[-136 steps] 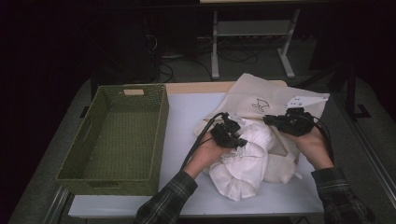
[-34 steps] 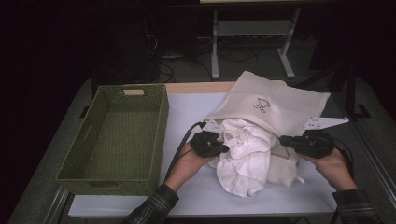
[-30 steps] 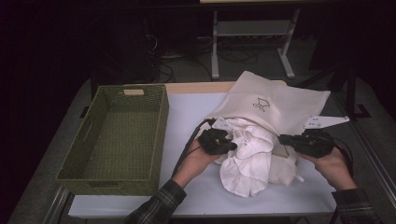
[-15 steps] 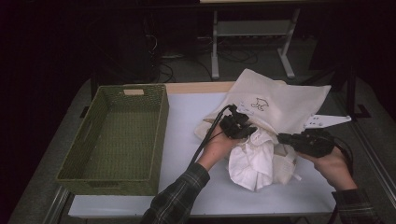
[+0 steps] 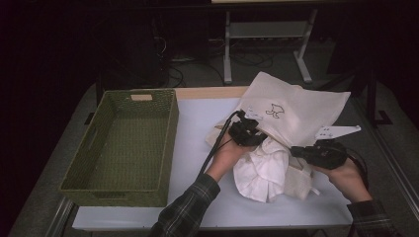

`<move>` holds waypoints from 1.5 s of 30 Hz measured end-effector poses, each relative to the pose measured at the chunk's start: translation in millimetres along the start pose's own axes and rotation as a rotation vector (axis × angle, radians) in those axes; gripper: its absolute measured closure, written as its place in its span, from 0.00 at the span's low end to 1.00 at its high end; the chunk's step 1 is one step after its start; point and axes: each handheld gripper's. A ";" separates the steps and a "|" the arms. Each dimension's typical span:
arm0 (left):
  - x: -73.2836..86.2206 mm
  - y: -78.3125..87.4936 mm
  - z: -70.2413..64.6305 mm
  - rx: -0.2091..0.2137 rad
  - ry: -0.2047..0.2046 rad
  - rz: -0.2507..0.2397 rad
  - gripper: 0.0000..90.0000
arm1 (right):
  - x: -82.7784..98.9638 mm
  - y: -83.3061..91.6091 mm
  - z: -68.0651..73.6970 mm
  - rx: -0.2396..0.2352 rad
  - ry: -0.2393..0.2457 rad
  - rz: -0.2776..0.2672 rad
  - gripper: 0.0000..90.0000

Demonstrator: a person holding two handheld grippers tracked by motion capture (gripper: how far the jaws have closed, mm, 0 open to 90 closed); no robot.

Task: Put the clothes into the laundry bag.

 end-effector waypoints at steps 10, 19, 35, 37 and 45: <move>27.4 55.8 -1.0 -0.008 0.004 0.016 0.45 | 0.2 -1.7 1.4 -0.004 0.003 0.006 0.96; 49.1 89.6 20.5 -0.130 0.073 0.024 0.49 | 0.1 -2.0 0.3 0.000 -0.001 0.010 0.96; 78.7 54.9 66.7 -0.287 0.191 0.167 0.49 | 0.1 -1.0 -1.0 -0.006 0.002 0.007 0.95; 82.8 47.2 71.3 -0.279 0.208 0.201 0.49 | 0.1 -1.2 -1.1 -0.007 0.001 0.011 0.95; 94.7 34.7 72.9 -0.240 0.235 0.247 0.92 | 1.5 -0.3 -0.6 0.007 0.000 0.002 0.80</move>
Point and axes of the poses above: each handheld gripper's, and its own axes: y roughly backward along the jaws, x roughly out of its underside, z roughly to its left, and after that the axes turned 14 degrees about -y, right-handed
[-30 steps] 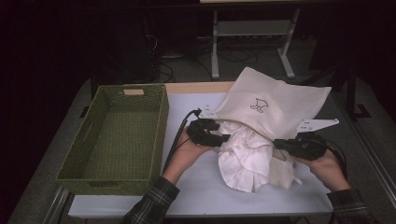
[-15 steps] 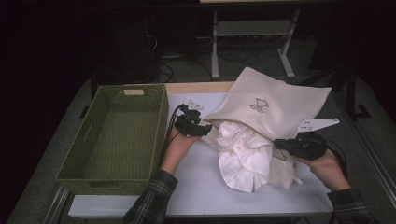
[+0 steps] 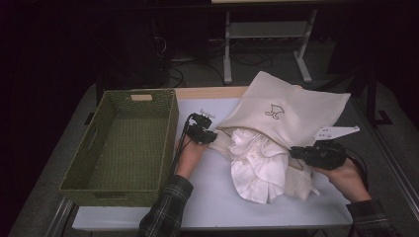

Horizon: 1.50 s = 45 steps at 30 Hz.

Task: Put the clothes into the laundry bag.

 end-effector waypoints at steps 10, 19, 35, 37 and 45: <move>0.8 3.8 -0.7 0.007 0.004 -0.015 0.95 | 31.9 32.3 -8.1 0.070 -0.067 0.003 0.45; 0.9 7.6 -2.0 0.012 0.001 -0.014 0.96 | 57.4 20.0 -12.7 0.074 -0.098 0.112 0.79; 18.5 28.7 -28.0 0.056 -0.004 -0.016 0.96 | 35.7 25.6 -42.0 0.168 -0.090 0.059 0.91; 22.7 31.5 -32.2 0.068 -0.003 -0.024 0.96 | 32.4 24.3 -45.9 0.175 -0.097 0.053 0.91; 36.8 44.2 -52.7 0.119 -0.007 -0.041 0.96 | 14.7 18.4 -59.8 0.208 -0.096 0.021 0.91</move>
Point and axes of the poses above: each handheld gripper's, and its own axes: y roughly backward along the jaws, x roughly out of its underside, z roughly to its left, and after that the axes turned 14 degrees about -y, right-handed
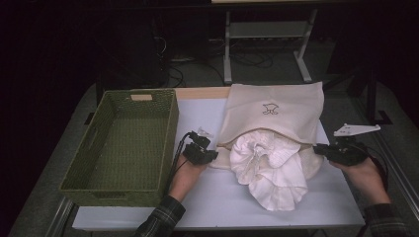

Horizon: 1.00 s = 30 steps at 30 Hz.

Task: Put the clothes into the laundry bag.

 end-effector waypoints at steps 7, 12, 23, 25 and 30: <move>12.8 10.8 -17.9 0.029 -0.039 -0.026 0.96 | -22.8 -16.7 -5.6 0.019 0.010 -0.011 0.91; 22.3 14.0 -23.9 0.064 -0.039 -0.045 0.96 | -34.4 -27.9 -7.9 0.023 0.017 -0.016 0.91; 29.6 16.9 -27.3 0.099 -0.076 -0.089 0.96 | -30.3 -28.6 -10.3 0.020 -0.018 -0.039 0.74; 28.4 17.5 -26.9 0.102 -0.087 -0.091 0.96 | -25.1 -20.0 -10.3 0.021 -0.035 -0.044 0.66; 28.3 16.7 -26.7 0.104 -0.103 -0.087 0.96 | -13.6 1.8 1.2 0.027 -0.034 -0.039 0.50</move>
Point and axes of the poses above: each handheld gripper's, and its own axes: y roughly backward along the jaws, x roughly out of its underside, z roughly to its left, and after that the axes turned 14 degrees about -y, right-handed
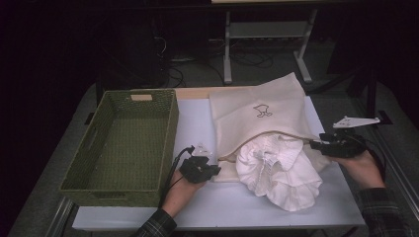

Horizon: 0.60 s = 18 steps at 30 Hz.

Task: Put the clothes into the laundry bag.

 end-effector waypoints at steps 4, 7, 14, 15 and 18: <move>-0.1 -0.8 0.2 0.002 -0.006 0.005 0.96 | 3.5 21.5 14.9 -0.055 -0.001 -0.033 0.45; 0.4 -1.2 0.4 0.004 -0.006 0.008 0.96 | 5.2 27.3 24.5 -0.089 0.011 -0.037 0.43; 0.7 -2.6 0.0 0.003 -0.003 0.016 0.96 | 15.4 22.9 75.9 -0.263 0.085 0.021 0.36; 0.9 -2.9 -0.1 0.003 0.002 0.014 0.96 | 15.4 22.9 75.9 -0.263 0.085 0.021 0.36; 1.3 -3.9 0.0 0.007 0.004 0.018 0.96 | 15.6 16.5 96.5 -0.317 0.114 0.033 0.34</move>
Point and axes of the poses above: each handheld gripper's, and its own axes: y roughly backward along the jaws, x roughly out of its underside, z roughly to its left, and after that the axes turned 14 degrees about -y, right-handed
